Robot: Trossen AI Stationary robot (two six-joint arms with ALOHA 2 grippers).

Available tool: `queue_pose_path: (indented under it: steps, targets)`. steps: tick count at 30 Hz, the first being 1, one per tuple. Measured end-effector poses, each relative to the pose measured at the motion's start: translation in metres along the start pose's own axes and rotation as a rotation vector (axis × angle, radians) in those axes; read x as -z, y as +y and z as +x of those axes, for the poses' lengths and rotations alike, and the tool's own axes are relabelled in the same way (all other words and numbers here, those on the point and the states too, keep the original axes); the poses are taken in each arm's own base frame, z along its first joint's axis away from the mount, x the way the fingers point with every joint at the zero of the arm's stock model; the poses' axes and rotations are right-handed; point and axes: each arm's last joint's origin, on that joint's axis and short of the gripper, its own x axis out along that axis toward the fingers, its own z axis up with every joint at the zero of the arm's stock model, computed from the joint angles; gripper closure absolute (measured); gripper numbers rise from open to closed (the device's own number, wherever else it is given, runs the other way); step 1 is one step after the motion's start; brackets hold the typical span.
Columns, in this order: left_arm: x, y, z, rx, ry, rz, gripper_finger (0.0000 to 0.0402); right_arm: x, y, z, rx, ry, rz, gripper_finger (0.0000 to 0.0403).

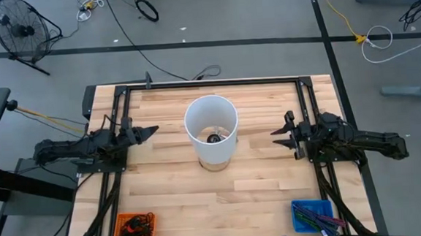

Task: Pick & Place USB Port
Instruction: Return to Home Position

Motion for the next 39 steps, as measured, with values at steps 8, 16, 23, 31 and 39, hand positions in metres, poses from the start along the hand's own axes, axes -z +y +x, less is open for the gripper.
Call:
queue_pose_path:
  steps: [8,16,23,31,39]
  targets:
    - [-0.0007,0.0003,0.0002,-0.003,-0.007,0.001,0.0342,0.0008,-0.0066,-0.0008,0.23,0.014,0.009,0.0266]
    - [-0.0008,0.0003,0.0003,-0.003,-0.009,0.0,0.0342,0.0008,-0.0077,-0.0011,0.272,0.014,0.012,0.0266]
    - [-0.0044,0.0018,0.0013,-0.017,-0.048,0.004,0.0342,0.0008,-0.0077,-0.0011,0.272,0.014,0.012,0.0266]
    - [-0.0054,0.0022,0.0015,-0.021,-0.059,0.005,0.0342,0.0006,-0.0078,-0.0011,0.272,0.013,0.011,0.0266]
    - [-0.0042,0.0027,0.0016,-0.017,-0.025,0.098,0.0342,0.0005,-0.0077,-0.0011,0.272,0.013,0.011,0.0266]
